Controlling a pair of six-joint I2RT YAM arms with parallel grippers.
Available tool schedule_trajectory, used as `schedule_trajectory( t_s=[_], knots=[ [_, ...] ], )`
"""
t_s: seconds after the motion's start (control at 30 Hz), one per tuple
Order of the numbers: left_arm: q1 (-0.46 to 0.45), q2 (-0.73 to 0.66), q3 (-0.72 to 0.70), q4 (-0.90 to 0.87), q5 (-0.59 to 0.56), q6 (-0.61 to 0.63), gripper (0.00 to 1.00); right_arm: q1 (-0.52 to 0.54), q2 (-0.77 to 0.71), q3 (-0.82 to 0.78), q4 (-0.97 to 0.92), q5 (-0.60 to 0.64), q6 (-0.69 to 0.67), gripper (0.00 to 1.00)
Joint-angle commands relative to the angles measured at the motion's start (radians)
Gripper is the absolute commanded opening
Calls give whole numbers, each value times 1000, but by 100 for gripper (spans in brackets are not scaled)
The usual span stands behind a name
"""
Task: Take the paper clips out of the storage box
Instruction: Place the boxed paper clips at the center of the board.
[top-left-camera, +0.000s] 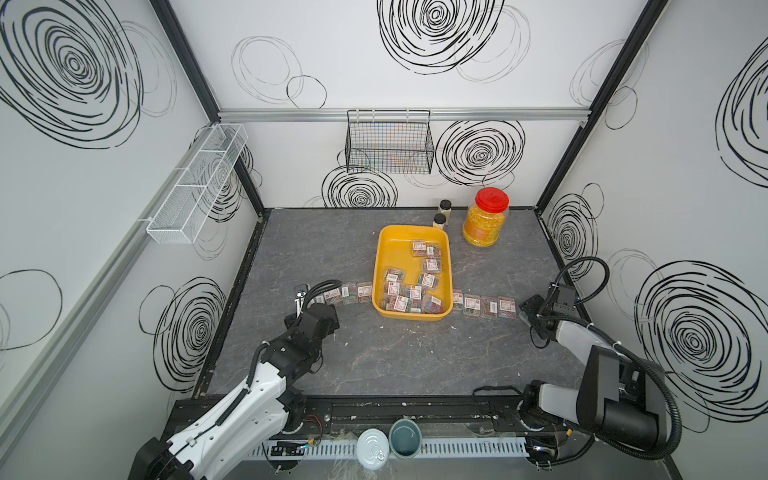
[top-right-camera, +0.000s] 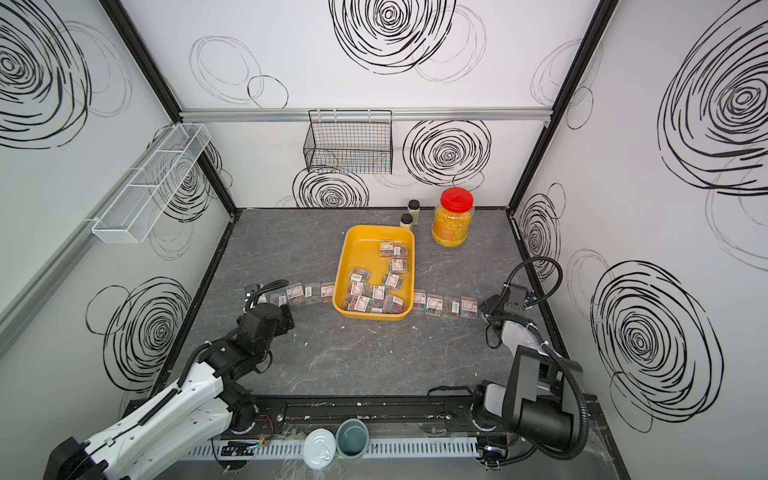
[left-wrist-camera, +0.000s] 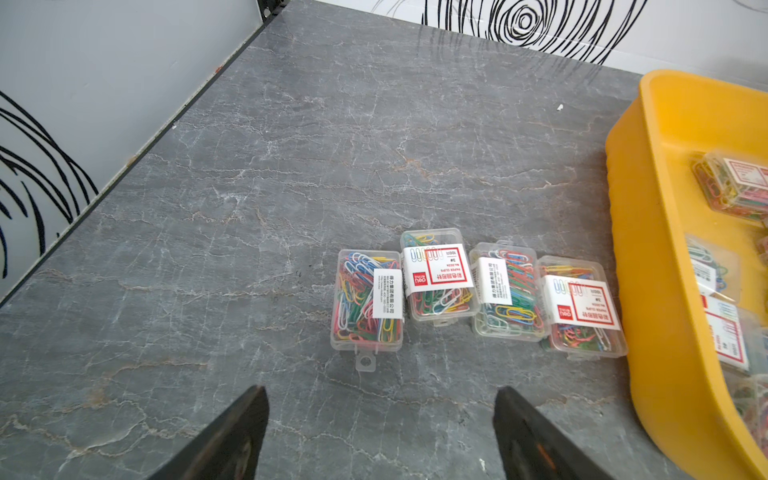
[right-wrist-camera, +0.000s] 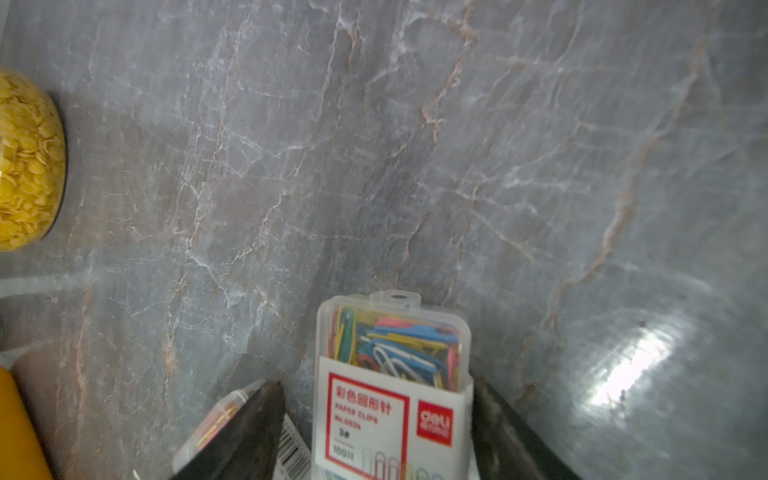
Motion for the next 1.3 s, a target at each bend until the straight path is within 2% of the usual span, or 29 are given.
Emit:
schedule_trajectory(
  t_s=[0.0,0.33,0.57,1.27],
  knots=[
    [-1,5,29,20,-18,-12,89,-6,25,7,-35,-2,2,78],
    [-1,10,32,17,-19,-13,88,-41,71,41,-31,11,1,84],
    [-1,-17,23,14,-22,-15,88,-48,132,69,13,-48,-9,85],
    [-1,-24,21,15,-23,-18,88,53,126,80,43,-62,-47,87]
  ],
)
